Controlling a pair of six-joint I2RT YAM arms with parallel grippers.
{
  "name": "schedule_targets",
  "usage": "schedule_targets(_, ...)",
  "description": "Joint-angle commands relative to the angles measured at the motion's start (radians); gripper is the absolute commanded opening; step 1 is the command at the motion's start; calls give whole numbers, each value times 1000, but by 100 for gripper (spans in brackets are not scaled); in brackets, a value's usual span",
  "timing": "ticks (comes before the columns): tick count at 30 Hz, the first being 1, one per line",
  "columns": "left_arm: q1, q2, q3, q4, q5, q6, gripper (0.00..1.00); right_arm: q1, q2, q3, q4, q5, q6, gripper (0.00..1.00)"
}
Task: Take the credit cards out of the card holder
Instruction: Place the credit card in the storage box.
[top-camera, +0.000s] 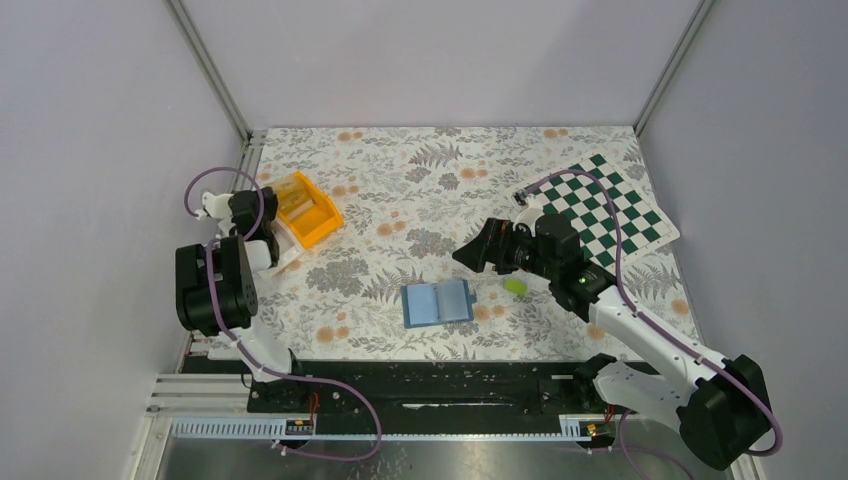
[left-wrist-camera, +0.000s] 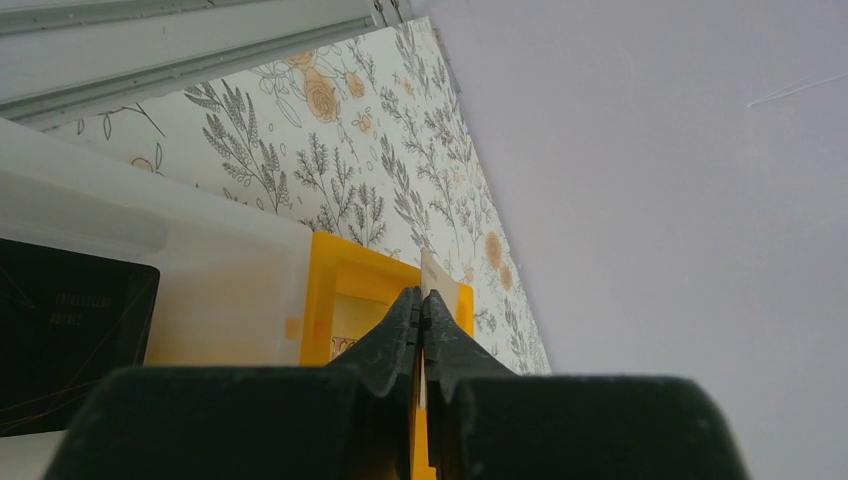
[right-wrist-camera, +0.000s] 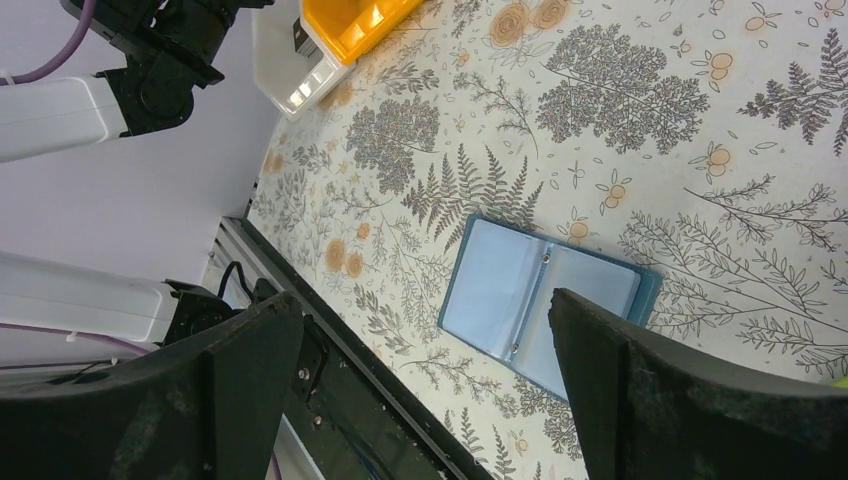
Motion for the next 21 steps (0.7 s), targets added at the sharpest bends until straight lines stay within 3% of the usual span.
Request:
schedule_targets(1, -9, -2, 9, 84, 19, 10, 0, -10, 10, 52, 10, -19, -18, 100)
schedule_targets(11, -15, -54, -55, 105, 4, 3, 0, -13, 23, 60, 10, -33, -15, 99)
schedule_targets(21, -20, -8, -1, 73, -17, 25, 0, -21, 2, 49, 10, -35, -17, 100)
